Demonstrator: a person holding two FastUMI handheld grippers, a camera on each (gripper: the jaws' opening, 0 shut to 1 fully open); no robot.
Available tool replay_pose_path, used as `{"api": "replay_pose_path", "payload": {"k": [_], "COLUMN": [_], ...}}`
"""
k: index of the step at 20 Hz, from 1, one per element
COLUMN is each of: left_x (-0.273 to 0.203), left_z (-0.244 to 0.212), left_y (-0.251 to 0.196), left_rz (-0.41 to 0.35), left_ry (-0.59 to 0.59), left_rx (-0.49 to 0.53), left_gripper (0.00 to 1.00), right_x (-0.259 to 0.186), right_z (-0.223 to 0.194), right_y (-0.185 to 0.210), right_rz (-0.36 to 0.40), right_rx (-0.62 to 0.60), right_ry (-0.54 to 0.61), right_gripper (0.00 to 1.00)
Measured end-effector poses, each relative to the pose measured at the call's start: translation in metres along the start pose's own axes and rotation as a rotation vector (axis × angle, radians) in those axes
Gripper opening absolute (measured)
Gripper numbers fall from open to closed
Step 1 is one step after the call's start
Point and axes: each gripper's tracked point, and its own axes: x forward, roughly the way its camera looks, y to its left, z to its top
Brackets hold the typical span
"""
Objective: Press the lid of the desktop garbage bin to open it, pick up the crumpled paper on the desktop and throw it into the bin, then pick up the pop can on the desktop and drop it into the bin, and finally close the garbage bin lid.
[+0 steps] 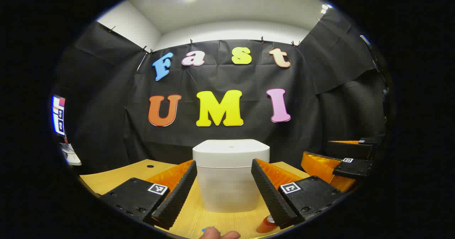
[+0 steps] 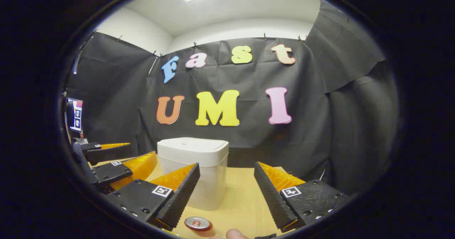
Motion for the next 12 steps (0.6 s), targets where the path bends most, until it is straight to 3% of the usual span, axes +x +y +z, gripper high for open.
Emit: {"api": "replay_pose_path", "payload": {"k": [7, 12], "left_x": [0.008, 0.012], "left_z": [0.011, 0.008], "left_y": [0.003, 0.008], "left_rz": [0.004, 0.002], "left_ry": [-0.010, -0.004], "left_rx": [0.018, 0.014], "left_gripper": [0.98, 0.98], "right_x": [0.004, 0.010], "right_z": [0.007, 0.000], "right_y": [-0.013, -0.008], "right_rz": [-0.065, -0.061], "right_rx": [0.031, 0.026], "right_ry": [-0.008, 0.016], "right_gripper": [0.95, 0.93]}}
